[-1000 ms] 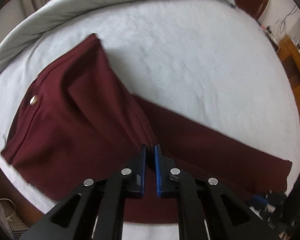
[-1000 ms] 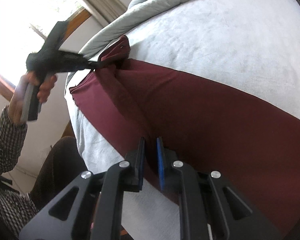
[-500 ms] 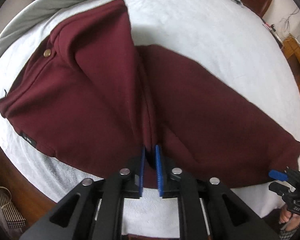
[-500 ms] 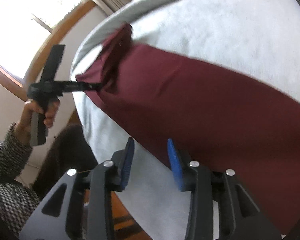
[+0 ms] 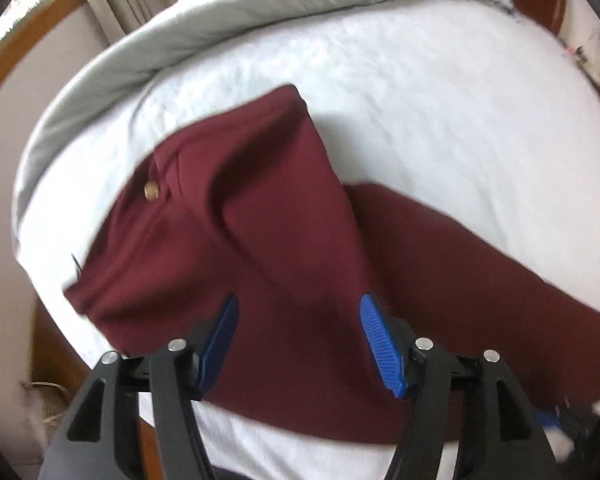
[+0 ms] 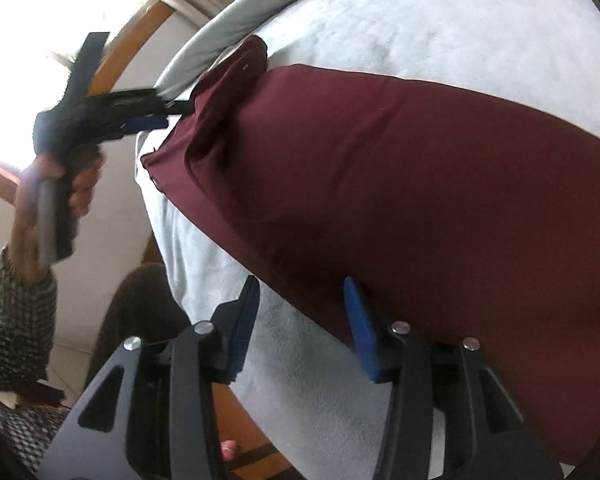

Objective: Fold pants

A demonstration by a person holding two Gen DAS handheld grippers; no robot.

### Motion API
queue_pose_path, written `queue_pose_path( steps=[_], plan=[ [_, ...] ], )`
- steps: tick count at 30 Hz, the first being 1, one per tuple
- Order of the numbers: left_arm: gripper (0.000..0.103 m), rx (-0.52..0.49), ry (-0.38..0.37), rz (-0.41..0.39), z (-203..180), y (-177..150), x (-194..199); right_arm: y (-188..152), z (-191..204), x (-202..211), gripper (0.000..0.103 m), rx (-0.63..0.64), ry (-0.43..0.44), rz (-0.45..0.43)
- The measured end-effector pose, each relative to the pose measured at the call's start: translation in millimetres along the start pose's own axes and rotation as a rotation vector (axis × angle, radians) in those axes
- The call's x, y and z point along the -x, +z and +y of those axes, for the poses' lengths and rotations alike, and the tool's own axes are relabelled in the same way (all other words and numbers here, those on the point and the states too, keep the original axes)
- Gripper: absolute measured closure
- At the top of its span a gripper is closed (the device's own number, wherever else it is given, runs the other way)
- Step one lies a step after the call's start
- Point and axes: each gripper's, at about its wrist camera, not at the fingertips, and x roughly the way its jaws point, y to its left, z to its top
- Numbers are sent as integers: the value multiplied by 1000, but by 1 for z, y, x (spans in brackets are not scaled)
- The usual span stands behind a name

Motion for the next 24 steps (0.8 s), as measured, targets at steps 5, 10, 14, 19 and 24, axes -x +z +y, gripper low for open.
queue_pose_path(
  steps=[5,10,14,19,24],
  plan=[
    [39,-13,67,65,-16,57,-29,-2,0,-1,58,21,-1,-13],
    [38,-20,186,188,-18,81,-72,-3,0,0,58,17,22,-22],
    [76,34,135,219,-7,87,-86,-4,1,1,58,33,22,-27],
    [93,82,55,182,8,78,-72,-5,-1,3,58,16,33,-32],
    [94,129,-12,4,41,43,-10,-5,-3,4,59,3,34,-39]
  ],
)
